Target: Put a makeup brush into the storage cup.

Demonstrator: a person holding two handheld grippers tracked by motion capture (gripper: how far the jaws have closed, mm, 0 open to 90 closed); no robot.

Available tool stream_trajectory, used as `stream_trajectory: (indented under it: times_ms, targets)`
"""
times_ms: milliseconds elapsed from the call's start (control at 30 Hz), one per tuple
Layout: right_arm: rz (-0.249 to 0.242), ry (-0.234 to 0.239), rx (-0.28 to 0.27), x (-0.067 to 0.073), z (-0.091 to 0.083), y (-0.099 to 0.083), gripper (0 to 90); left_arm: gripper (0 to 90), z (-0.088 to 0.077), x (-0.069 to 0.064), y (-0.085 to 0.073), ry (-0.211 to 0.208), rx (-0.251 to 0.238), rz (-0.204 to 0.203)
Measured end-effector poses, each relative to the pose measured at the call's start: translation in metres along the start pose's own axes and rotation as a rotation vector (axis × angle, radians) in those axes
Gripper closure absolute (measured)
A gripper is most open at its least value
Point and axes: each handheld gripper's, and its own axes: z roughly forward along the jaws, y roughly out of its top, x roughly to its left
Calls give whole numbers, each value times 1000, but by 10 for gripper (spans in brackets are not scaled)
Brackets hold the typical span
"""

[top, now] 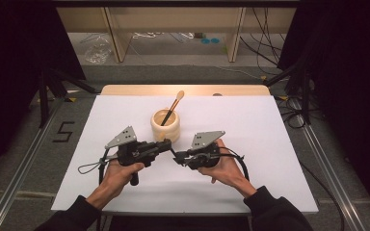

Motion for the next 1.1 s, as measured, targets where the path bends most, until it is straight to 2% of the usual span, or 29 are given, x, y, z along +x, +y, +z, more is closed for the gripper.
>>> stream_trajectory:
  times_ms: [67,133,167,200,333,400,567,600,833,1100]
  targets:
    - [-6,6,5,-1,0,-1,849,841,0,0,0,-1,2,-3]
    - [-13,5,8,-1,0,-1,854,841,1,0,0,-9,2,17]
    - [-16,3,10,0,0,-1,854,839,1,-1,-1,0,4,-2]
    - [-17,6,18,0,-1,-1,854,836,1,-1,-1,-3,6,-3]
    - [-13,5,-1,1,0,0,855,815,3,-1,-3,-5,13,5]
    - [-11,6,-9,1,-1,1,855,815,4,-1,-3,-17,18,28]
    - [-4,4,-35,2,-3,2,855,818,5,-2,-4,-20,19,36]
    - [-4,3,-37,2,-3,3,855,820,5,-3,-5,-13,19,18]
    - [-7,4,-44,3,-3,4,855,821,6,-4,-6,-10,19,5]
    - [-3,12,-50,4,-2,4,855,822,8,-5,-8,-12,21,12]
